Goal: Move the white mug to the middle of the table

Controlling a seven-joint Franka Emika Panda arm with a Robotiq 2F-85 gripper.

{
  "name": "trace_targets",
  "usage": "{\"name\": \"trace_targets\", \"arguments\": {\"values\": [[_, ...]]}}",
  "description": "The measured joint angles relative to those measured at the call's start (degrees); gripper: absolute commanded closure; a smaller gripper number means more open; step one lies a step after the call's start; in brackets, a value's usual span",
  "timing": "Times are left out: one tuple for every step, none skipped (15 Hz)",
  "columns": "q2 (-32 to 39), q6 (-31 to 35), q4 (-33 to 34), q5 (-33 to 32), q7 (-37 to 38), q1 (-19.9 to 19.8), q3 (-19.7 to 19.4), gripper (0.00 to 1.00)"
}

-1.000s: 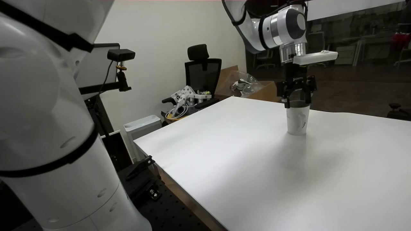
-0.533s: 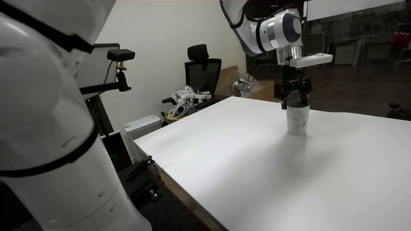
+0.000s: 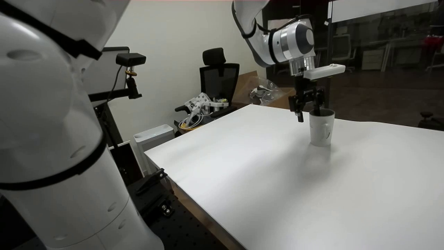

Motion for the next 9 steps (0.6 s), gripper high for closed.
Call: {"name": "trace_targets", "arguments": {"values": [[0.1, 0.4, 0.0, -0.1, 0.0, 0.1, 0.0, 0.55], [0.1, 0.8, 0.0, -0.1, 0.0, 0.1, 0.0, 0.62], [0.1, 1.2, 0.0, -0.1, 0.0, 0.0, 0.0, 0.69], [0.1, 1.7, 0.0, -0.1, 0.1, 0.0, -0.1, 0.75], [0.1, 2.1, 0.0, -0.1, 0.1, 0.0, -0.1, 0.83], [0.1, 2.6, 0.0, -0.1, 0.1, -0.1, -0.1, 0.89], [0.1, 3.0, 0.0, -0.2, 0.1, -0.1, -0.2, 0.97], [0.1, 3.2, 0.0, -0.2, 0.1, -0.1, -0.2, 0.99], [0.1, 3.2, 0.0, -0.2, 0.1, -0.1, -0.2, 1.00]]}}
